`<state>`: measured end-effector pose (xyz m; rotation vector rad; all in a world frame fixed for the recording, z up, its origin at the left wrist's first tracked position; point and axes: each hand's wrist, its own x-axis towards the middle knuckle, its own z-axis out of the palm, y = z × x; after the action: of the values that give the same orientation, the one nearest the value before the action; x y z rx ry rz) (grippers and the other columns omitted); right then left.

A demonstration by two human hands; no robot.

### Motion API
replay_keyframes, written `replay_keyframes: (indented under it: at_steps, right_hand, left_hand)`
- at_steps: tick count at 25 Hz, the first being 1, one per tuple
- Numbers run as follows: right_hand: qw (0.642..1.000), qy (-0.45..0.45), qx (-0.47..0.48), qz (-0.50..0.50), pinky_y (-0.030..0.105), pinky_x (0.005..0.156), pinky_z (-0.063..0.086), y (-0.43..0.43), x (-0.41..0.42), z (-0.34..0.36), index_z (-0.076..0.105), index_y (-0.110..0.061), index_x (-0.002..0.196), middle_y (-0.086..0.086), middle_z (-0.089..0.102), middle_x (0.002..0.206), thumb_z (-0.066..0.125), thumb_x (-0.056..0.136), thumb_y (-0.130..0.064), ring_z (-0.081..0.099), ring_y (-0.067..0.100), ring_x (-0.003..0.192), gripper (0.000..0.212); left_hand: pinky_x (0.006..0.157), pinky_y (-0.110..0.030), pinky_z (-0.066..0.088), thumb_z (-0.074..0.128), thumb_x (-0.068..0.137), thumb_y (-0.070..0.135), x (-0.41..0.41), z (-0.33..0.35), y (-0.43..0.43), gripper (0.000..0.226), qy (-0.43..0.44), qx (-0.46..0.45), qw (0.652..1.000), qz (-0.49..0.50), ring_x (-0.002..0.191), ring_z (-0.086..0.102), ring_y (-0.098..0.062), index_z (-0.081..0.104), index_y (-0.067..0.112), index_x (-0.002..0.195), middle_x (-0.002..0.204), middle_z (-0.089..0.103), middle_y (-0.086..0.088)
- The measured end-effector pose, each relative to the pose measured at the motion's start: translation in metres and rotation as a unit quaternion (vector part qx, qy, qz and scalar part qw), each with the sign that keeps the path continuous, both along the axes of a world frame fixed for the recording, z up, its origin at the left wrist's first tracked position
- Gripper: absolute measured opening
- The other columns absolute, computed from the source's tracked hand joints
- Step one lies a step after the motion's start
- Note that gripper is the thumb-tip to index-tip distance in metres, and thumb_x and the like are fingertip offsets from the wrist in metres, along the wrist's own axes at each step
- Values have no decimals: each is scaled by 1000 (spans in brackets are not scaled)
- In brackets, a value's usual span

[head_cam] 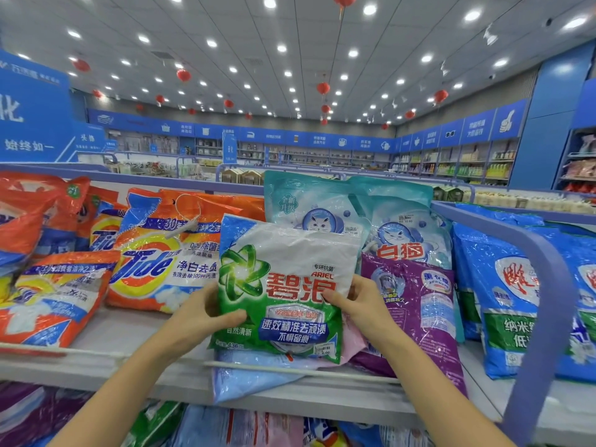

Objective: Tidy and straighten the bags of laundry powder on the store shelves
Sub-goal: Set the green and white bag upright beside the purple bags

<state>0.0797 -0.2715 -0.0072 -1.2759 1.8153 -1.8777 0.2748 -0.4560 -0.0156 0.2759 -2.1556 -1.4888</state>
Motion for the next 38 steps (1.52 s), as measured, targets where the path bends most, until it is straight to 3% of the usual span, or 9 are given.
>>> replay_keyframes:
  at_steps: [3, 7, 12, 16, 22, 32, 34, 36, 38]
  right_hand:
    - [1000, 16, -2, -23, 15, 64, 53, 1, 3, -3, 66, -16, 90, -9, 73, 80, 67, 81, -3, 69, 3, 77, 16]
    - [999, -1, -15, -50, 17, 60, 53, 3, 10, -2, 69, -7, 91, 0, 73, 85, 67, 81, -3, 71, 8, 73, 11]
    - [995, -6, -75, -65, 19, 60, 55, 13, 23, 27, 69, -18, 82, -8, 73, 72, 68, 80, -7, 70, 8, 70, 11]
    - [991, -31, -110, -73, 20, 60, 55, 40, 29, 53, 67, -17, 88, -6, 73, 77, 64, 84, -20, 70, 9, 71, 6]
    - [995, -85, -23, -38, 44, 97, 48, 114, 27, 49, 57, -20, 104, 1, 69, 107, 69, 52, -57, 65, 20, 103, 65]
    - [981, -37, -87, -168, 20, 79, 52, 300, -7, 73, 48, -36, 93, -25, 69, 79, 65, 69, -25, 65, -7, 79, 32]
    - [975, -72, -105, -182, 25, 86, 52, 339, -31, 72, 48, -33, 111, -21, 66, 104, 71, 68, -25, 62, -8, 95, 49]
    - [975, -87, -103, -178, 44, 101, 44, 380, -57, 70, 35, -23, 139, -5, 49, 138, 81, 50, -42, 50, 14, 125, 103]
    - [974, -78, -104, -187, 39, 95, 49, 423, -86, 68, 35, -19, 140, -6, 61, 124, 81, 55, -40, 56, 18, 118, 99]
  left_hand:
    - [86, -23, 53, 84, 38, 57, 6, -14, -10, 83, -38, -42, 998, -11, 98, 65, -2, 55, 29, 110, 104, 70, 18]
    - [77, -18, 52, 86, 50, 47, 7, -15, -1, 73, 13, 1, 1000, -15, 102, 65, -8, 55, 25, 112, 107, 69, 17]
    - [66, -12, 51, 81, 29, 69, 11, 1, 24, 95, 81, 28, 996, 8, 91, 66, 0, 55, 27, 109, 100, 70, 21]
    - [70, -14, 53, 84, 37, 58, -1, 15, 49, 82, 161, 81, 984, -10, 95, 68, -8, 57, 30, 109, 103, 71, 13]
    - [72, -19, 55, 85, 36, 61, -42, 36, 108, 80, 236, 125, 962, -56, 92, 69, -10, 62, 26, 104, 101, 73, 6]
    - [70, -20, 56, 63, 66, 21, -128, 77, 272, 31, 241, 149, 948, -143, 82, 70, -8, 63, 20, 97, 88, 74, 9]
    - [67, -17, 54, 64, 65, 22, -142, 82, 314, 31, 247, 130, 949, -148, 81, 69, -6, 63, 20, 96, 87, 74, 10]
    - [66, -15, 53, 66, 63, 23, -162, 81, 358, 34, 251, 117, 949, -149, 80, 70, -6, 63, 20, 97, 89, 74, 8]
    - [65, -13, 52, 67, 65, 22, -191, 77, 400, 33, 248, 117, 950, -149, 79, 69, -5, 63, 20, 98, 87, 74, 9]
